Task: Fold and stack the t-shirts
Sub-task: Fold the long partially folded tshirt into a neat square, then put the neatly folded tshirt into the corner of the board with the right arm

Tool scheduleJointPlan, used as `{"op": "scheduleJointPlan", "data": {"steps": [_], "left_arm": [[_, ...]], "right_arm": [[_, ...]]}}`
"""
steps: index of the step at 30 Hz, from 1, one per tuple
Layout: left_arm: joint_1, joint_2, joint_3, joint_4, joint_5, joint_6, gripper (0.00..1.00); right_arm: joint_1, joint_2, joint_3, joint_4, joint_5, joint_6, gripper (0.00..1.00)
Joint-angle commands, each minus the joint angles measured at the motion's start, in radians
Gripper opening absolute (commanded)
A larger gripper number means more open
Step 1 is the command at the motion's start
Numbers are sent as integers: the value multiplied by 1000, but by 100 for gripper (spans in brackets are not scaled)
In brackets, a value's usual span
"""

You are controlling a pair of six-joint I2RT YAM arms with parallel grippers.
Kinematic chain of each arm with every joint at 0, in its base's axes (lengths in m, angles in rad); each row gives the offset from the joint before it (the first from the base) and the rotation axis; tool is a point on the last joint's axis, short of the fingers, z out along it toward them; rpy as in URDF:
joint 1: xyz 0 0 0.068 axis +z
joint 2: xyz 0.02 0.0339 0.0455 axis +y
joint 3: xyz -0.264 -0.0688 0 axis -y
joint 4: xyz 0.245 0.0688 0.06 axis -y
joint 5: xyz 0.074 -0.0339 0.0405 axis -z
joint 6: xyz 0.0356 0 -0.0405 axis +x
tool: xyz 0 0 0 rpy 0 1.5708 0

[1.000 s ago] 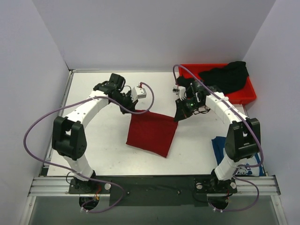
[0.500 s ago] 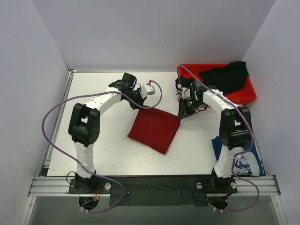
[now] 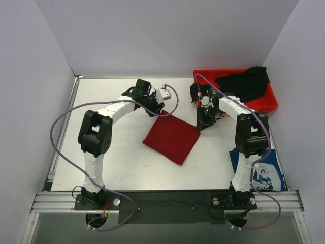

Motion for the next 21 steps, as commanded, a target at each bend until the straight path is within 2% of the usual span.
{"op": "scheduleJointPlan", "data": {"steps": [1,5,8,10,11,13,14,15,18,21], "left_arm": [[8,10,66,116,-69,-88,56],[11,-3,132,29,-86,-117,57],[8,-16,153,-47,-14,-163,55],[2,-17,137,-54,36,-203,44],[0,-16,112,-48,55,-212,30],[-12,-13,63,-6,72,-234,20],[-20,-7,49,27,74,-250,19],[-23,-2,25,41,71,-258,19],[-21,30,2,102,48,-336,19],[-18,56,-11,144,-3,-390,18]], "right_arm": [[-26,9,44,-49,241,109,36],[-41,-66,27,-54,333,166,41],[-11,-149,-11,-26,351,177,40],[26,-212,-51,8,290,212,29],[44,-221,-65,37,256,235,24],[64,-239,-134,121,157,319,11],[69,-244,-190,161,104,383,4],[72,-240,-212,223,88,411,1],[63,-169,-258,252,73,515,0],[38,-106,-232,249,114,516,0]]}}
